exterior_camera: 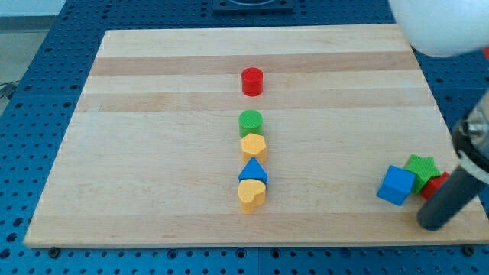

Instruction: Place the red star at the top of the blue cube

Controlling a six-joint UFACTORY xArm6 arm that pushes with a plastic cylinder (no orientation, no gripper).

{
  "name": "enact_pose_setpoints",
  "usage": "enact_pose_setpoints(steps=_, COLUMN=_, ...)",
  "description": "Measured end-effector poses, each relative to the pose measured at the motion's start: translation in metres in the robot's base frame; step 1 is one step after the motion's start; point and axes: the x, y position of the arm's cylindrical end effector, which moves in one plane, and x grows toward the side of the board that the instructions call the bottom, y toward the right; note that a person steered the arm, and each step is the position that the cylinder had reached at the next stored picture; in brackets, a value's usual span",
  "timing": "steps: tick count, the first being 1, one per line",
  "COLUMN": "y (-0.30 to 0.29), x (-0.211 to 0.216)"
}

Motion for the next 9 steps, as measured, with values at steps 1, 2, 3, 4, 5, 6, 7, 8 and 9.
enact_pose_setpoints(steps=1, y=-0.027, x=-0.017)
enact_pose_setpoints(steps=2, y=-0.037, x=-0.015)
enact_pose_setpoints(steps=3, y=-0.047, x=-0.028)
enact_pose_setpoints(steps=4, y=-0.083, x=-0.07)
enact_pose_setpoints(steps=5, y=-0.121, x=-0.114)
enact_pose_setpoints(steps=6, y=-0.138, x=-0.109)
enact_pose_setpoints(steps=7, y=-0.128, x=-0.038)
enact_pose_setpoints(steps=8, y=-0.107, x=0.017)
enact_pose_setpoints(steps=9, y=-0.088, x=0.018)
